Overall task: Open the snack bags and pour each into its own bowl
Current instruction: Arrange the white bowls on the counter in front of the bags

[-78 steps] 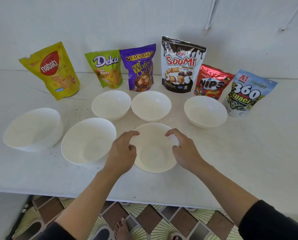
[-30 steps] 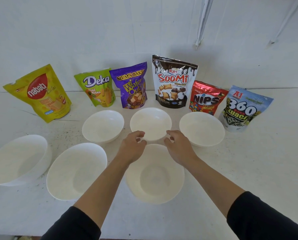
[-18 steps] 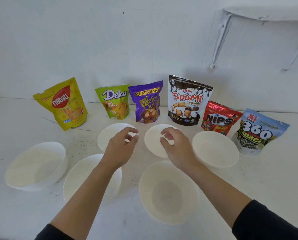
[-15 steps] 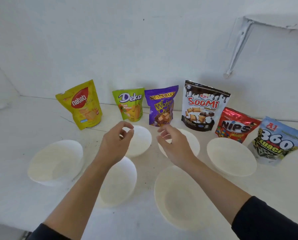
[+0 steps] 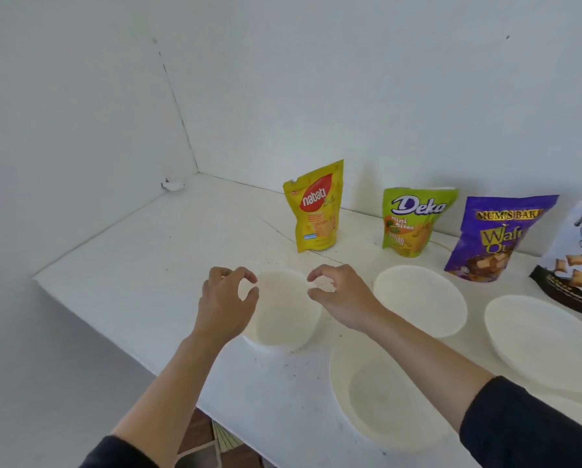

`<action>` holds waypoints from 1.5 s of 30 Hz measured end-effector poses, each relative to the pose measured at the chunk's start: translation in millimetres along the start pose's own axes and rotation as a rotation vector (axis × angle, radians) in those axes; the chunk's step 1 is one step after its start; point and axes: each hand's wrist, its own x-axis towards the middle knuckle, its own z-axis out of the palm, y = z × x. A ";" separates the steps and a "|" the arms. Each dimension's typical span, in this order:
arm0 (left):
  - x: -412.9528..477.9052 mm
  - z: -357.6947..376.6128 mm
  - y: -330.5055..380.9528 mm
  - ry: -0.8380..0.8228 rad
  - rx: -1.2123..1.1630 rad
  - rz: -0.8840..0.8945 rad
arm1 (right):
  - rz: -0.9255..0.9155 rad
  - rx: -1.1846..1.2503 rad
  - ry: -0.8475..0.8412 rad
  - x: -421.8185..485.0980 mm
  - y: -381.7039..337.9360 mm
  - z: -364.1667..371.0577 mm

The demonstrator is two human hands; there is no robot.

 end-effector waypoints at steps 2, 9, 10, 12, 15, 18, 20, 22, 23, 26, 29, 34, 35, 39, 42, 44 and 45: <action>7.2 4.2 -17.2 -0.115 -0.015 -0.052 | 0.080 -0.031 -0.058 14.9 -4.7 13.8; 20.9 7.8 -33.0 -0.426 -0.234 -0.103 | 0.310 -0.009 -0.186 33.4 0.8 46.9; 22.2 6.2 -32.3 -0.429 -0.258 -0.106 | 0.296 -0.009 -0.163 33.8 0.9 47.7; 25.2 -0.3 -27.9 -0.408 -0.306 -0.108 | 0.251 0.004 -0.091 34.2 -1.1 45.0; 31.2 -14.5 -13.3 -0.324 -0.365 -0.077 | 0.162 0.079 0.060 31.1 -10.4 34.0; 35.6 -27.3 12.1 -0.240 -0.402 -0.021 | 0.098 0.197 0.254 22.3 -22.8 15.6; 35.5 -33.6 33.0 -0.184 -0.410 0.022 | 0.071 0.273 0.347 12.8 -27.8 -0.7; 33.0 -37.1 54.9 -0.151 -0.438 0.065 | 0.046 0.340 0.411 0.7 -30.3 -19.9; 30.7 -37.6 66.4 -0.142 -0.454 0.089 | 0.030 0.361 0.443 -6.0 -30.3 -30.5; 20.2 -34.1 98.4 -0.120 -0.490 0.145 | -0.018 0.364 0.529 -27.3 -24.8 -61.4; 5.5 -23.2 128.3 -0.127 -0.513 0.196 | -0.042 0.328 0.599 -53.3 -11.3 -89.8; -35.2 7.0 184.9 -0.196 -0.528 0.259 | -0.021 0.282 0.677 -112.5 25.5 -134.5; -45.9 14.2 197.3 -0.212 -0.531 0.274 | -0.012 0.278 0.682 -126.5 35.3 -143.9; -93.5 51.0 246.0 -0.292 -0.550 0.317 | 0.043 0.241 0.704 -184.6 82.8 -181.5; -140.3 85.9 282.3 -0.355 -0.550 0.340 | 0.079 0.256 0.699 -233.1 124.4 -211.4; -174.3 110.7 305.5 -0.380 -0.533 0.355 | 0.109 0.256 0.699 -265.4 152.6 -230.0; -190.8 123.4 316.6 -0.386 -0.520 0.358 | 0.124 0.259 0.706 -281.4 165.8 -238.5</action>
